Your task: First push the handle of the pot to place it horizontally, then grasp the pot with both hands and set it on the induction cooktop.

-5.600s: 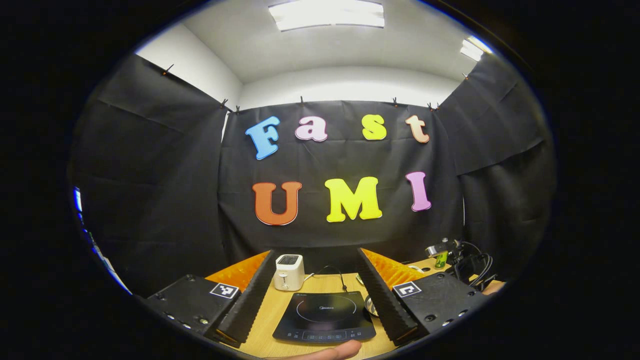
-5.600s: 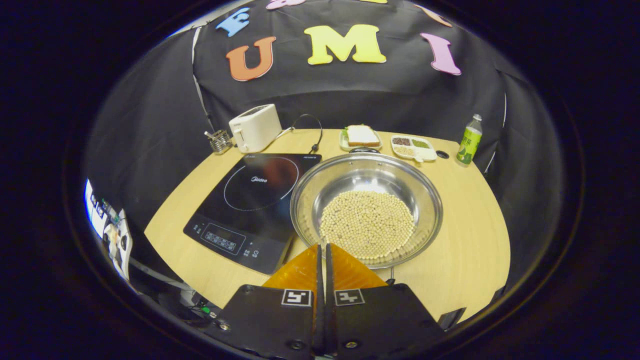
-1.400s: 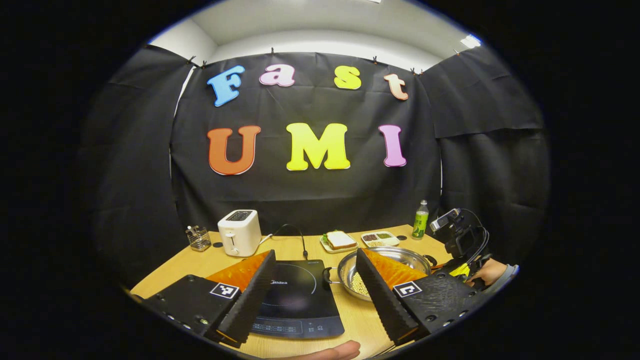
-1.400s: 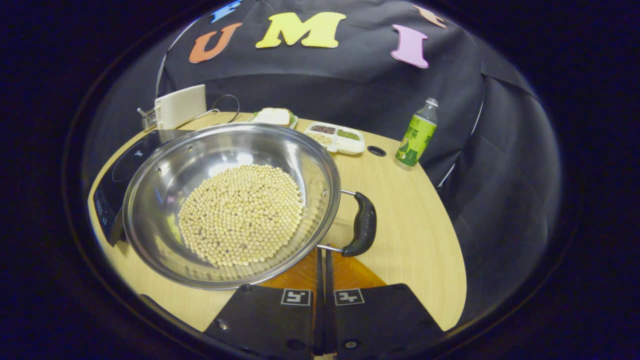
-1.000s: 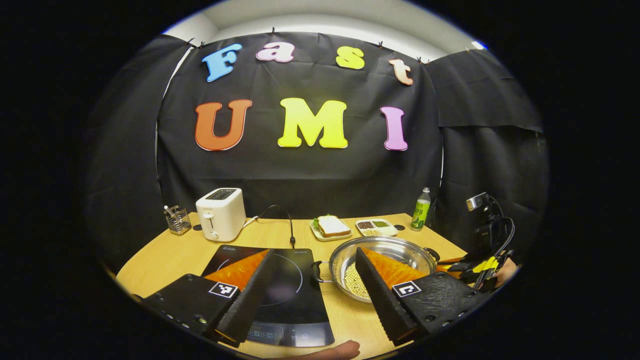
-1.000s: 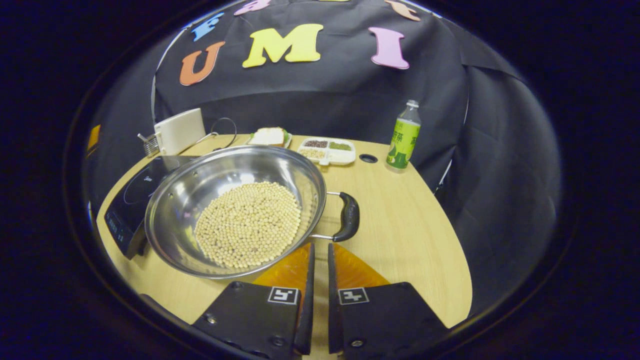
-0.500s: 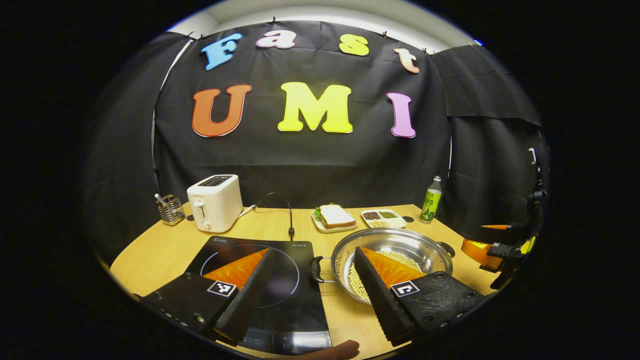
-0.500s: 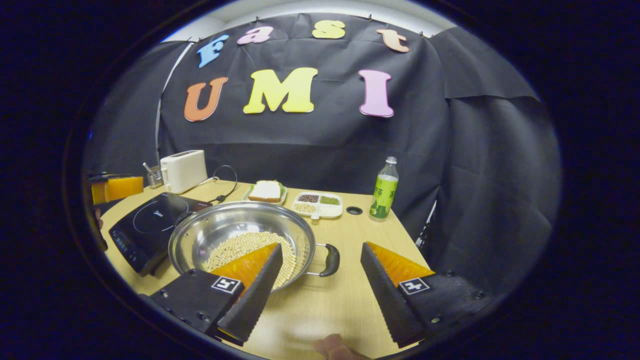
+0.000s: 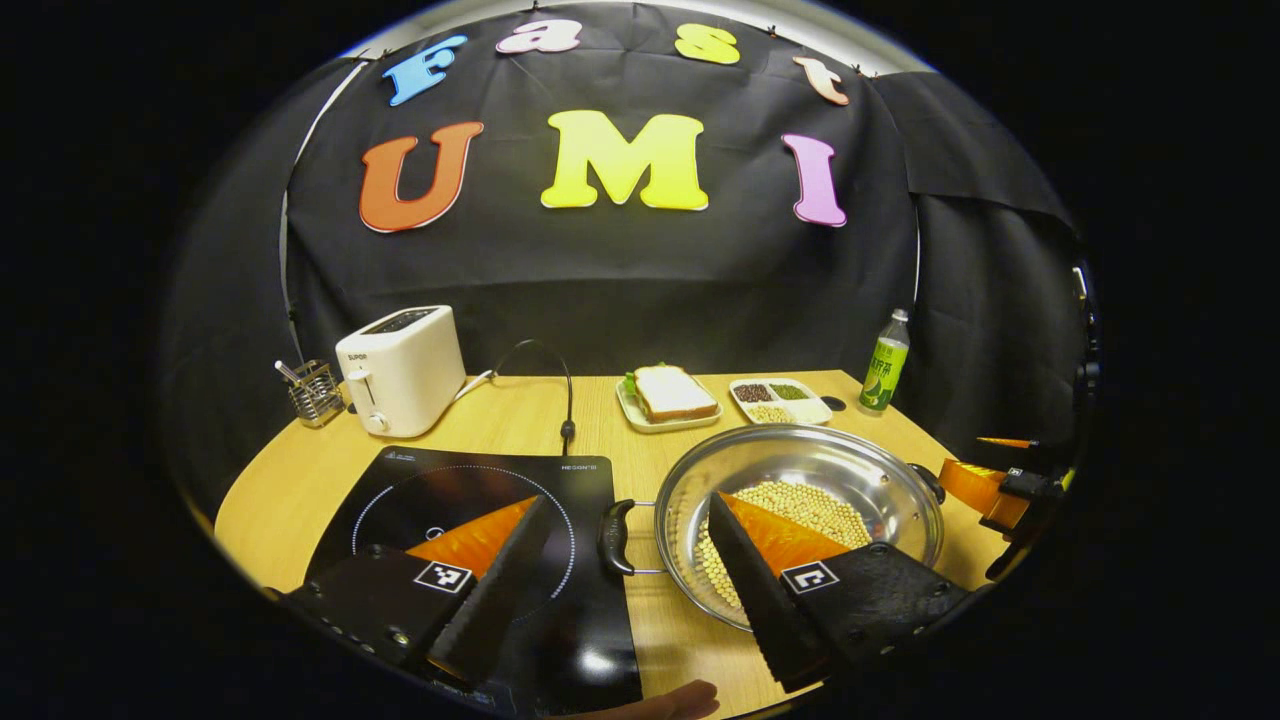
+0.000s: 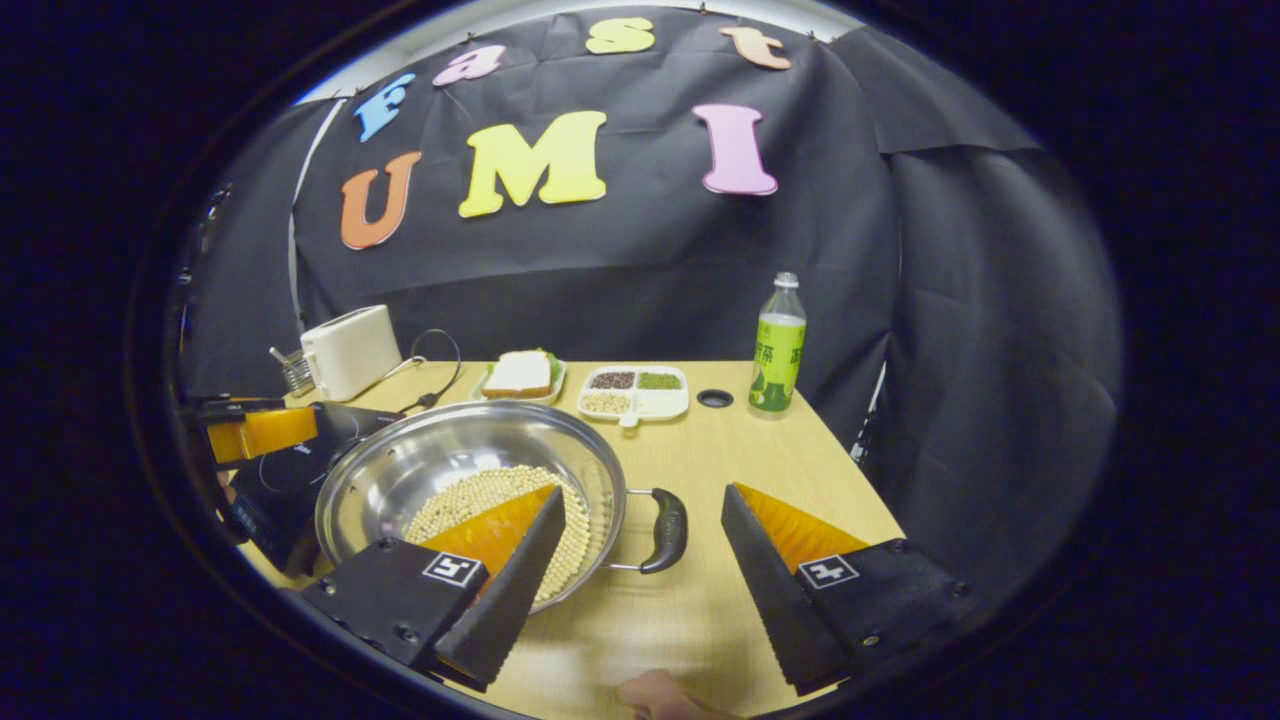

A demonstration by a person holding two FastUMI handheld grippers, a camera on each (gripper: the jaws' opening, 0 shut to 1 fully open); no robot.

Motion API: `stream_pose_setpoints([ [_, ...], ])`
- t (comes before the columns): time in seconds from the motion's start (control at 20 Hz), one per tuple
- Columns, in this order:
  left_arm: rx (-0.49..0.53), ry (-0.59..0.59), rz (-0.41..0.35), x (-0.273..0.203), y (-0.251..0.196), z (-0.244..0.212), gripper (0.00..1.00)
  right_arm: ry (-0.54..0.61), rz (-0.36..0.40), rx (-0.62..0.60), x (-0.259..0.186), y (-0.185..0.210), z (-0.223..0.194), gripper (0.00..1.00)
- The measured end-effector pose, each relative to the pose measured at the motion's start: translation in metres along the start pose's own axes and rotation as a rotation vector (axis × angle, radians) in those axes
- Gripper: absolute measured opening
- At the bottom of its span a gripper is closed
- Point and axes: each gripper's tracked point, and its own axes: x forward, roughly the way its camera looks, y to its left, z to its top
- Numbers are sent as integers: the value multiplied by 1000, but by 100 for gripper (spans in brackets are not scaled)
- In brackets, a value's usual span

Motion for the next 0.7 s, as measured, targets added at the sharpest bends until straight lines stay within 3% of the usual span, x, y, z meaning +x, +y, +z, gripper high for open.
stream_pose_setpoints([
  [0.45,12,176,36,57,21,-39,96,125,4,58,43,-11,-21,100],
  [0.6,6,213,9,63,13,-45,97,166,4,81,52,-9,-27,92],
  [0.7,8,207,-4,66,11,-43,89,187,-1,84,53,-8,-29,94],
])
